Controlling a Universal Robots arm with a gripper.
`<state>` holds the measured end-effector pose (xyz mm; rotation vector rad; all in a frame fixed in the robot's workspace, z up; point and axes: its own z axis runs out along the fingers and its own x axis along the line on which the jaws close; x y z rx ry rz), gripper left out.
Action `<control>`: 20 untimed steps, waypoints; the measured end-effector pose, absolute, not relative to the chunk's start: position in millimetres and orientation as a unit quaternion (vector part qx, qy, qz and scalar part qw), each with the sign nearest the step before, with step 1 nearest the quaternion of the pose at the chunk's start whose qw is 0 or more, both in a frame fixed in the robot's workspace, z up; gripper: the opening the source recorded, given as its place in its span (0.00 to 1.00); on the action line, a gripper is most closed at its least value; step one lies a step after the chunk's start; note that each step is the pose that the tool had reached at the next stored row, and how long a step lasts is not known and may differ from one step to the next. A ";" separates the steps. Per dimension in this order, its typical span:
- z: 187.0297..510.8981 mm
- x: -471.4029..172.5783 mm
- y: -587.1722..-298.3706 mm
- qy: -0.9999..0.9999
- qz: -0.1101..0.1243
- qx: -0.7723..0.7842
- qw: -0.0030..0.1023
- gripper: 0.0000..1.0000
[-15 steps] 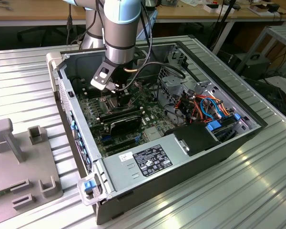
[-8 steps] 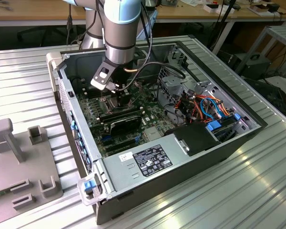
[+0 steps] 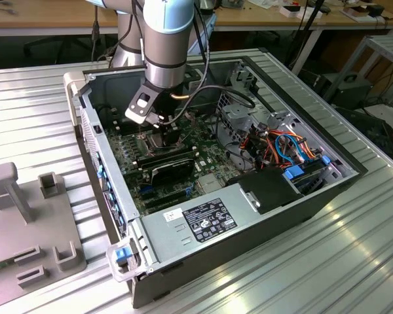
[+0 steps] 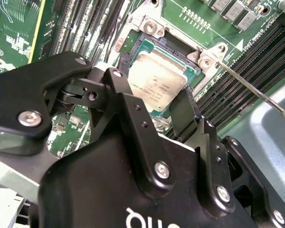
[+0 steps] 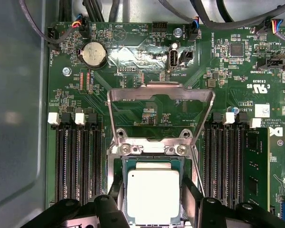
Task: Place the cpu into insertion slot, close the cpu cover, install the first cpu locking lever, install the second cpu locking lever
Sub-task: 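Place the cpu into insertion slot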
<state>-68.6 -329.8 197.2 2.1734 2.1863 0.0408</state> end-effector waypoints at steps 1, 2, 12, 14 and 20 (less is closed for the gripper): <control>197.2 -68.5 -329.8 0.709 0.013 0.705 0.029 0.61; 197.5 -68.5 -329.8 0.709 0.013 0.705 0.029 0.61; 222.4 -68.5 -329.8 0.709 0.013 0.705 0.029 0.60; 223.2 -68.5 -329.8 0.709 0.013 0.705 0.029 0.41; 224.9 -68.5 -329.8 0.709 0.013 0.705 0.029 0.17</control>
